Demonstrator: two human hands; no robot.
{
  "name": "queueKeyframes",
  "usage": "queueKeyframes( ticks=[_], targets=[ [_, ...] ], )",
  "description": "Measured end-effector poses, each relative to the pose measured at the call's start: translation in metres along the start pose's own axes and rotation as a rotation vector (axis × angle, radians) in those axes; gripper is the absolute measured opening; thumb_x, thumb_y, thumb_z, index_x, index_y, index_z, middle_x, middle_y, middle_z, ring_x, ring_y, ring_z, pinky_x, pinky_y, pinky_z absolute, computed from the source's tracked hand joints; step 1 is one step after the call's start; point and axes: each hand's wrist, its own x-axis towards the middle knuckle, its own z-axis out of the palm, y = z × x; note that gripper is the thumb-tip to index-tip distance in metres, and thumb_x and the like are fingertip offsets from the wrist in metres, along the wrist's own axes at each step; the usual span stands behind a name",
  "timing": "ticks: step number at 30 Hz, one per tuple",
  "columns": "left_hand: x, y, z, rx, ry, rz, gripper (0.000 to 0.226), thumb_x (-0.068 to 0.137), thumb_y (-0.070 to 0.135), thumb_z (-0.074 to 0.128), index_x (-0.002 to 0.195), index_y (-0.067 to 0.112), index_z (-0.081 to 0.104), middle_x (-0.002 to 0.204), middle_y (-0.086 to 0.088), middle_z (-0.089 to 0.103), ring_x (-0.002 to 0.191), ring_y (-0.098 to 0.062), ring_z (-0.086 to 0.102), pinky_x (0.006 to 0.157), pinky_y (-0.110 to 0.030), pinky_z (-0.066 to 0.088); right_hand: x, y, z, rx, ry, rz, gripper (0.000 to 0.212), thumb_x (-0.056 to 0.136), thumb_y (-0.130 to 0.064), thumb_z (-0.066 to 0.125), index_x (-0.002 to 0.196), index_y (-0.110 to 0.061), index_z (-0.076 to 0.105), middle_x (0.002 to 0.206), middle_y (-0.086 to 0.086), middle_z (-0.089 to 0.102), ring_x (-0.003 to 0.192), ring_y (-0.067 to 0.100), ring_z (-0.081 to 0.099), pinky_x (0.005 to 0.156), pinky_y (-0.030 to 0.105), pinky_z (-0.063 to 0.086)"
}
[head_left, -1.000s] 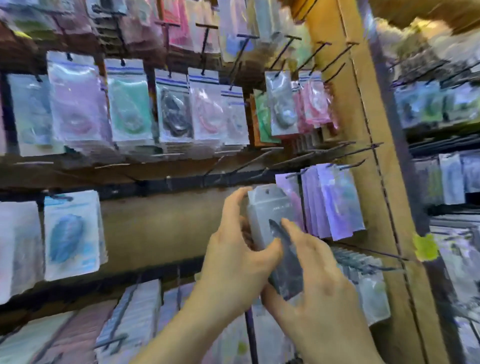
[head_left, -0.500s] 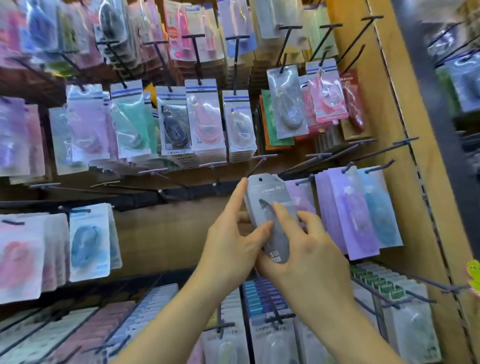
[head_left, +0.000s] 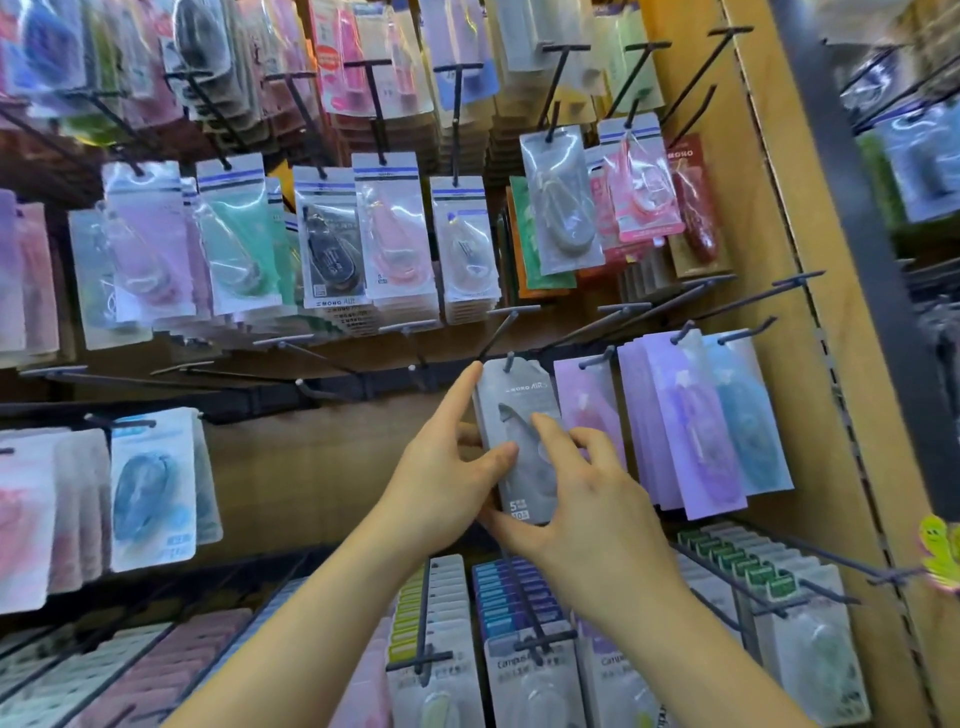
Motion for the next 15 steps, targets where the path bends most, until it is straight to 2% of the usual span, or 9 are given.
queueKeyframes(
  ticks=[3, 6, 9, 12, 15],
  targets=[
    [-0.004, -0.008, 0.0, 0.025, -0.004, 0.012, 0.074, 0.091, 0.005, 0.063, 0.14, 0.054, 0.035, 0.111, 0.003, 0.067, 0.092, -0.016, 0.071, 0.077, -0.043, 0.061, 0.007, 0.004, 0.009, -0.032, 0.01, -0.025, 0.085, 0.082, -0.061, 0.063, 0.15, -0.032, 0.021, 0.133, 0.0, 0.039, 0.116, 0.02, 0.051, 0.086, 0.03, 0.051],
    [-0.012, -0.01, -0.003, 0.348, -0.034, 0.064, 0.063, 0.09, 0.011, 0.061, 0.144, 0.039, 0.042, 0.121, 0.01, 0.063, 0.094, -0.004, 0.066, 0.087, -0.029, 0.055, 0.017, 0.005, 0.016, -0.116, -0.043, -0.009, 0.085, 0.086, -0.059, 0.057, 0.152, -0.029, 0.014, 0.14, 0.005, 0.035, 0.123, 0.025, 0.046, 0.091, 0.034, 0.048],
    [-0.019, -0.008, -0.005, 0.523, -0.029, 0.094, 0.059, 0.092, 0.018, 0.059, 0.146, 0.034, 0.04, 0.131, 0.011, 0.054, 0.104, -0.004, 0.058, 0.092, -0.02, 0.045, 0.027, 0.008, 0.023, -0.171, -0.08, 0.003, 0.087, 0.087, -0.059, 0.058, 0.153, -0.027, 0.011, 0.143, 0.008, 0.034, 0.125, 0.026, 0.045, 0.09, 0.034, 0.048],
    [-0.026, -0.006, -0.006, 0.594, -0.031, 0.134, 0.053, 0.092, 0.022, 0.059, 0.142, 0.034, 0.046, 0.133, 0.013, 0.053, 0.108, -0.003, 0.055, 0.097, -0.023, 0.044, 0.032, 0.012, 0.03, -0.201, -0.084, 0.017, 0.088, 0.085, -0.057, 0.062, 0.151, -0.029, 0.01, 0.142, 0.01, 0.037, 0.124, 0.028, 0.046, 0.089, 0.037, 0.05],
    [-0.031, -0.01, -0.008, 0.629, -0.022, 0.119, 0.045, 0.092, 0.023, 0.058, 0.136, 0.034, 0.054, 0.13, 0.015, 0.057, 0.11, -0.003, 0.055, 0.099, -0.027, 0.046, 0.025, 0.014, 0.029, -0.218, -0.024, -0.014, 0.08, 0.087, -0.051, 0.062, 0.148, -0.031, 0.015, 0.139, 0.008, 0.039, 0.123, 0.027, 0.046, 0.086, 0.037, 0.05]
  ],
)
